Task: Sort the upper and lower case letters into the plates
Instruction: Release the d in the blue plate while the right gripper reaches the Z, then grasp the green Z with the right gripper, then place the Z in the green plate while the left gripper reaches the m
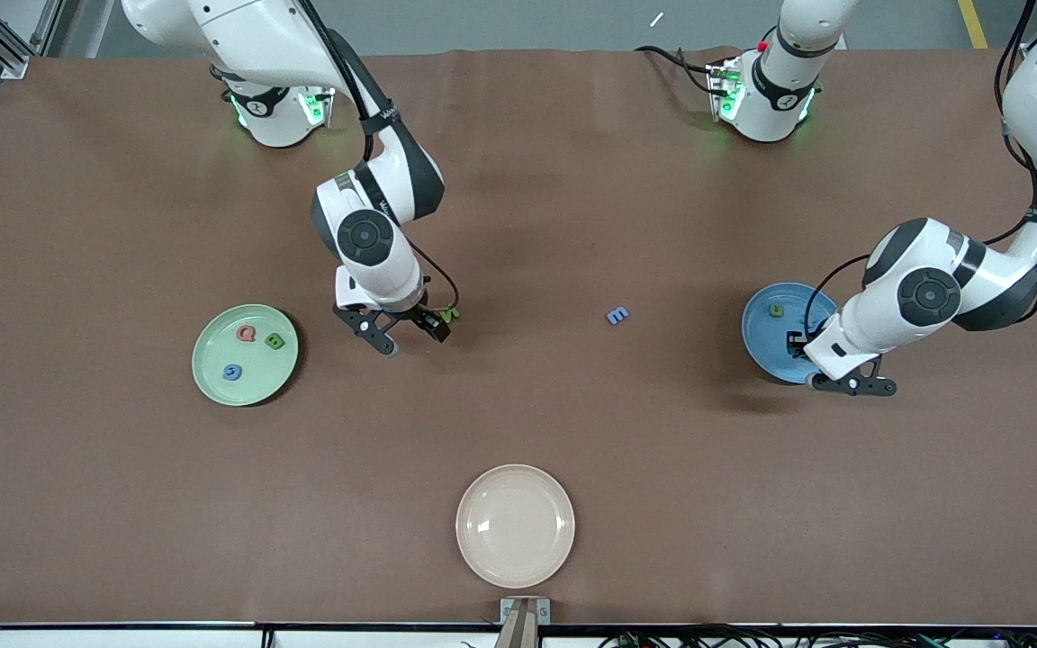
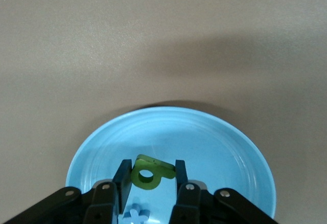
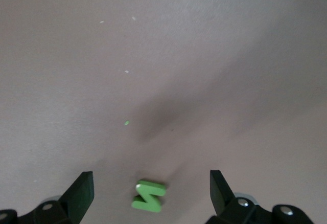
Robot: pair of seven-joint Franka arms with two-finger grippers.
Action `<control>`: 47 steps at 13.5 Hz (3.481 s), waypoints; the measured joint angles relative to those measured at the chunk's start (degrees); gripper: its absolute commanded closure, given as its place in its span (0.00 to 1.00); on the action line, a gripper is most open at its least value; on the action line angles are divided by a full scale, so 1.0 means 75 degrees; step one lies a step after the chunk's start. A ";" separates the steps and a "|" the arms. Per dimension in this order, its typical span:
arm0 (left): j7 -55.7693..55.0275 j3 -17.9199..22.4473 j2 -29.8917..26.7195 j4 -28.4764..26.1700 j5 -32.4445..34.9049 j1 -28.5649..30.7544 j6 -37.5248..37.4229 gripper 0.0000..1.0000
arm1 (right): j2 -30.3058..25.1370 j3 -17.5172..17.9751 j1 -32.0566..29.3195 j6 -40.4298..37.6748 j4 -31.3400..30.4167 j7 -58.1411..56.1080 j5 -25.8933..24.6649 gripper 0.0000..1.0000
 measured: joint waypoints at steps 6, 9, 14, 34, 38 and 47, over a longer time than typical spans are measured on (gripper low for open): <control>0.0260 0.0328 0.0036 -0.0002 0.0005 -0.0196 0.0219 0.76 | 0.0327 0.0001 0.0410 0.0448 -0.0209 0.0433 0.0000 0.23; 0.0443 0.0441 0.0038 -0.0005 0.0005 -0.0204 0.0219 0.76 | 0.0419 0.0001 0.0449 0.0501 -0.0218 0.0566 0.0000 0.31; 0.0514 0.0554 0.0046 -0.0012 0.0005 -0.0209 0.0219 0.76 | 0.0661 0.0002 0.0506 0.1010 -0.0224 0.0726 0.0133 0.40; 0.0503 0.0144 0.0051 0.0018 0.0006 -0.0210 0.0159 0.00 | 0.0692 -0.0057 0.0629 0.0760 -0.0087 0.0904 0.0166 1.00; -0.0353 -0.0614 0.0048 0.0000 0.0005 -0.0248 -0.0242 0.00 | 0.0667 -0.0134 0.0453 0.0529 0.0105 0.0598 0.0164 1.00; -0.5331 -0.0836 0.0054 -0.0125 0.0002 -0.2593 -0.0300 0.00 | -0.0153 -0.0239 -0.2225 -0.1294 0.0357 -0.3366 0.0164 1.00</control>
